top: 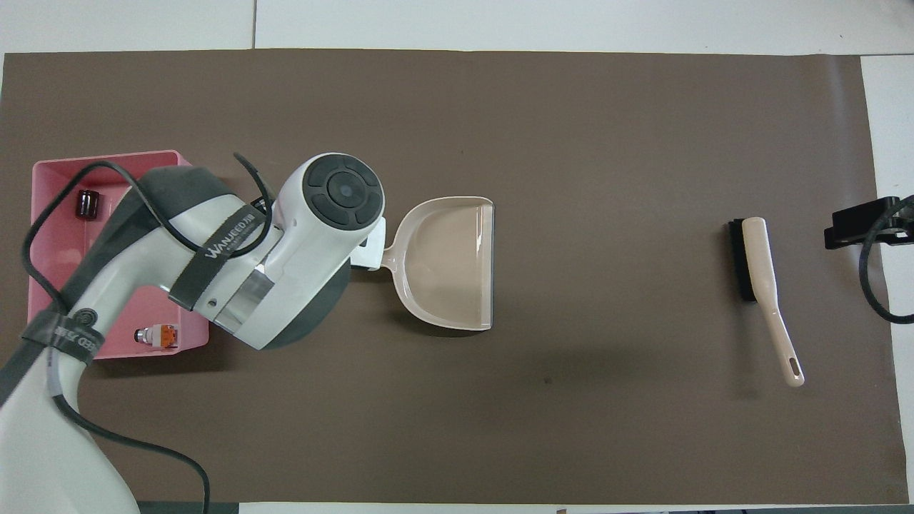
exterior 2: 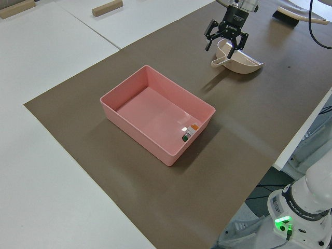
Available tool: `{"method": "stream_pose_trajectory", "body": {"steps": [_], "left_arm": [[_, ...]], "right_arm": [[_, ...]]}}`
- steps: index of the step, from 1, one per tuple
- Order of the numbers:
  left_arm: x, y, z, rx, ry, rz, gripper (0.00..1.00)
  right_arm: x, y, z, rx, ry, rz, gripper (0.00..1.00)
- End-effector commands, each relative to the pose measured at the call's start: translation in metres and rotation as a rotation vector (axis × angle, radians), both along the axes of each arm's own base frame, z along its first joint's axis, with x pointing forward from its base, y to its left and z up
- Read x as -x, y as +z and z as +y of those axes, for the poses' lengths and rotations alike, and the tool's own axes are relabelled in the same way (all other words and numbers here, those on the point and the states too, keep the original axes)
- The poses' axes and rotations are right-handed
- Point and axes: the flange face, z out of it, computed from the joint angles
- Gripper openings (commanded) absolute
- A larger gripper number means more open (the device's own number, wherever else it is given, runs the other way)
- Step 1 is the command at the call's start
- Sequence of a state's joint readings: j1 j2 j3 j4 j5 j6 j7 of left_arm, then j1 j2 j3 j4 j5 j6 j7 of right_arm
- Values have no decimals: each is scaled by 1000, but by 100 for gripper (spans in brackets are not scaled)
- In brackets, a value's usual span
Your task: Clean e-waste and dump in bin
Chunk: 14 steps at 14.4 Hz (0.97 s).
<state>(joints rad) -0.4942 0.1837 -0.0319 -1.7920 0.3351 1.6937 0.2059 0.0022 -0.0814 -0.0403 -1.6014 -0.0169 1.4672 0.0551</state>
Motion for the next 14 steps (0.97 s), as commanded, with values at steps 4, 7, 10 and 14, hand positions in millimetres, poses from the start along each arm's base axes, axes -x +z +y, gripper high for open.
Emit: {"method": "stream_pose_trajectory", "body": {"steps": [4, 7, 10, 14], "left_arm": [[-29, 45, 105, 217, 550, -83, 100], [-41, 92, 164, 336, 689, -142, 100], [-53, 139, 193, 399, 746, -207, 100], [-49, 187, 220, 404, 782, -221, 100]], "right_arm": [[4, -1, -1, -15, -18, 5, 100], [4, 0, -1, -15, -18, 3, 100], [4, 0, -2, -15, -20, 3, 100], [4, -1, -2, -15, -20, 5, 100]]}}
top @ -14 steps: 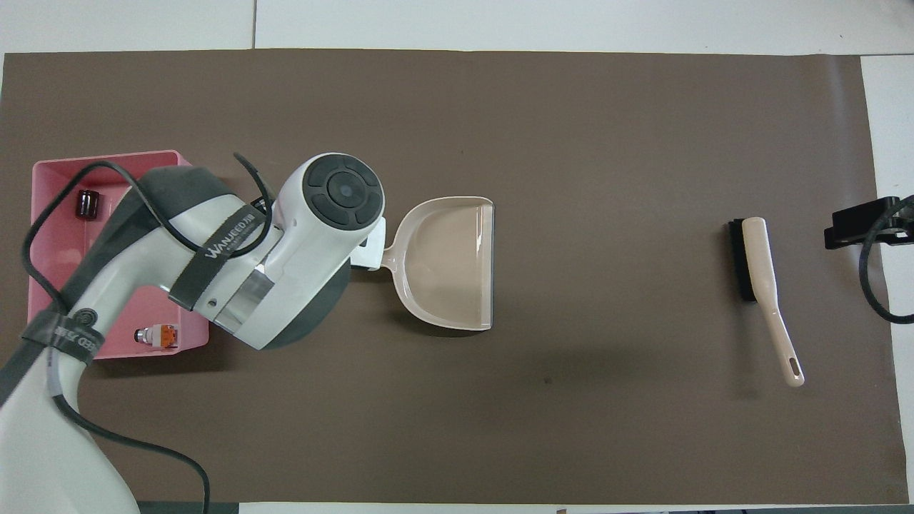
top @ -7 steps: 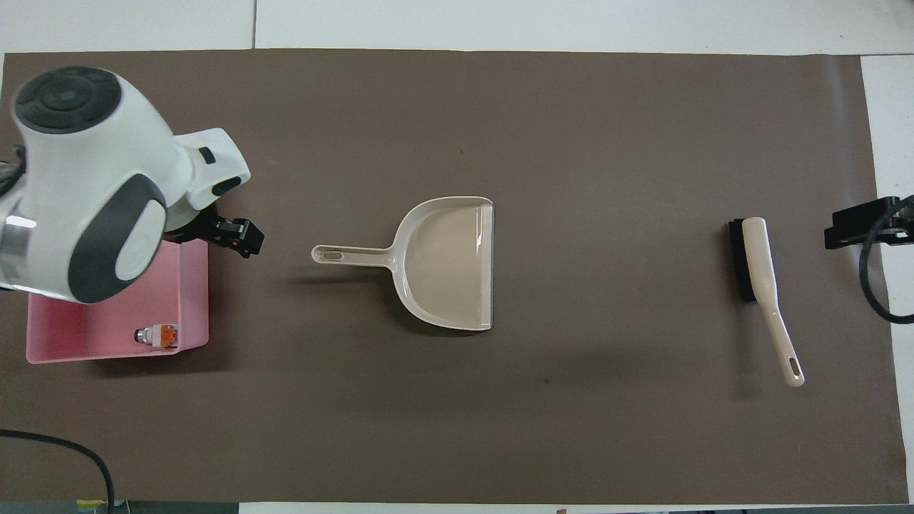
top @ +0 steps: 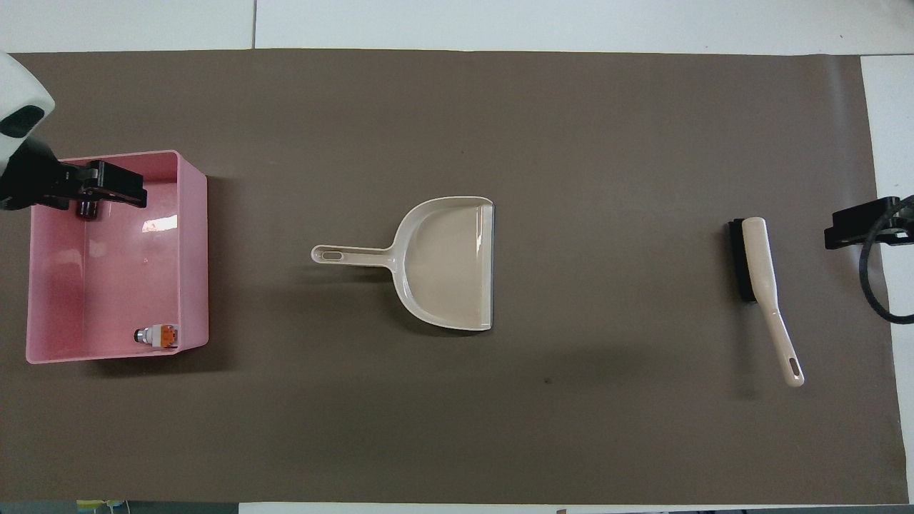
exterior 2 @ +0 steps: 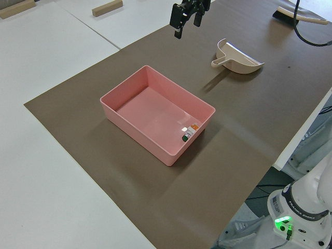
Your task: Clean e-waste and dump in bin
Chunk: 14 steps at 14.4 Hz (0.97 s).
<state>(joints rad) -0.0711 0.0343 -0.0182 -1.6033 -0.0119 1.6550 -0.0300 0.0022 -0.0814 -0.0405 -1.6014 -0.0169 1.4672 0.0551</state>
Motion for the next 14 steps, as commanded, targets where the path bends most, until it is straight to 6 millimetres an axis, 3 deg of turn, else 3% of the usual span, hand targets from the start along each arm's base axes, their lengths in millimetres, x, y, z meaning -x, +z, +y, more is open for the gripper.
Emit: {"method": "stream_pose_trajectory", "body": {"steps": [1, 5, 7, 8, 14], "left_arm": [[2, 29, 15, 18, 37, 4, 100], [12, 32, 30, 26, 36, 71, 100], [39, 52, 42, 25, -5, 84, 100], [46, 45, 45, 26, -22, 117, 100], [44, 44, 40, 24, -34, 107, 100]], "right_arm": [[4, -1, -1, -15, -18, 5, 100], [4, -1, -1, -15, -18, 5, 100], [4, -1, -1, -15, -18, 5, 100], [4, -1, -1, -15, -19, 5, 100], [4, 0, 2, -15, -12, 3, 100]]}}
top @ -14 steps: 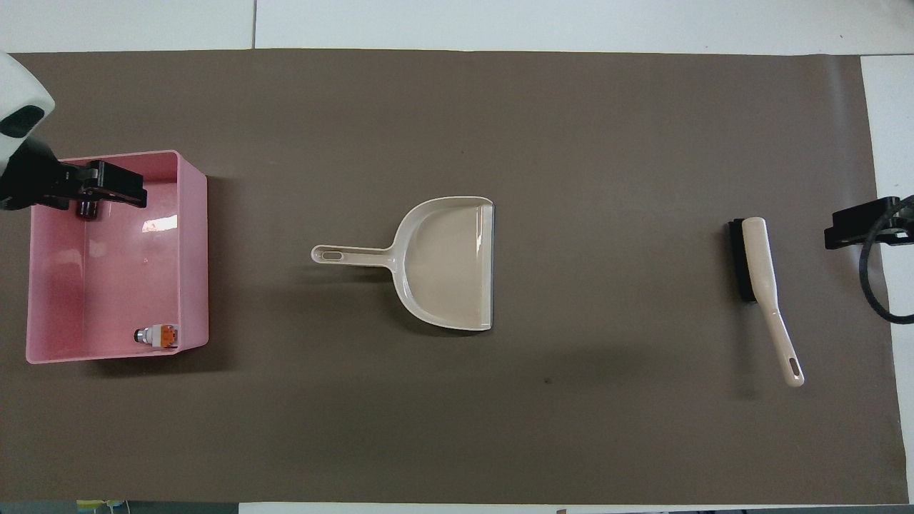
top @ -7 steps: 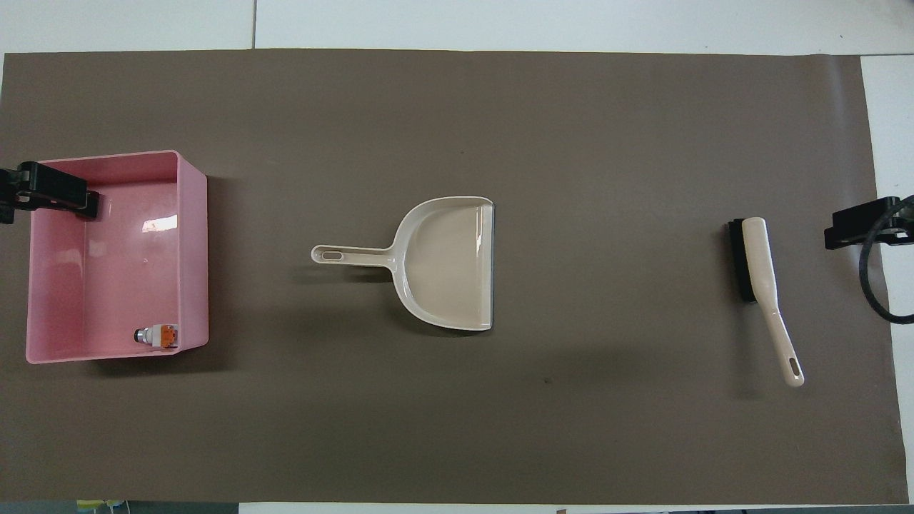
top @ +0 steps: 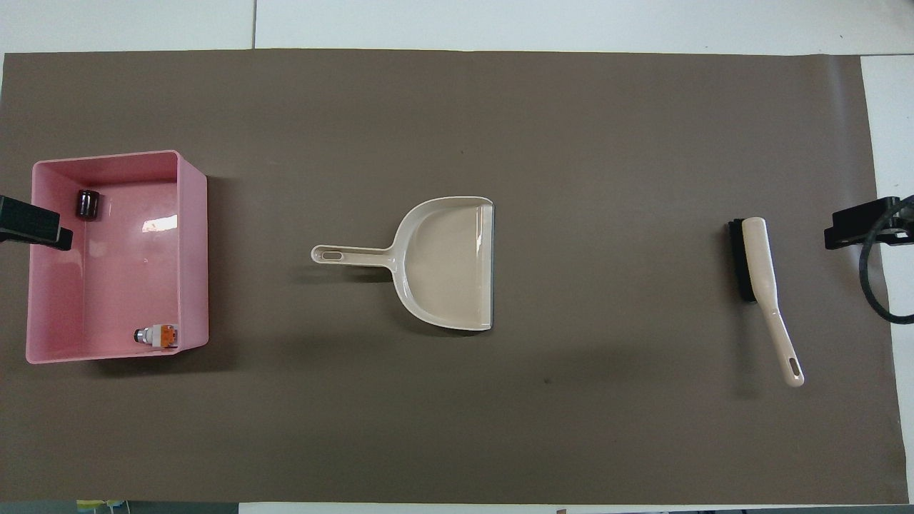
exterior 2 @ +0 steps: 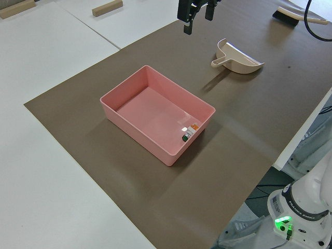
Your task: Clean e-waste and dump in bin
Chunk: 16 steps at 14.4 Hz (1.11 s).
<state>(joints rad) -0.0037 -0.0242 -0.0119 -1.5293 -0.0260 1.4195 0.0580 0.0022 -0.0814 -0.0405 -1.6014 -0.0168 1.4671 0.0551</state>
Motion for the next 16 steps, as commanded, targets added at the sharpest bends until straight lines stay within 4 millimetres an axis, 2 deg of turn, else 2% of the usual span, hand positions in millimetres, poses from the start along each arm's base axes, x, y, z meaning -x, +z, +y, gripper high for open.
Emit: {"method": "stream_pose_trajectory", "body": {"steps": [1, 16], "left_arm": [[3, -2, -2, 14, -20, -14, 100], [6, -4, -2, 13, -14, 5, 100]], "right_arm": [[4, 0, 2, -15, -12, 3, 100], [4, -1, 2, -17, -10, 3, 100]]}}
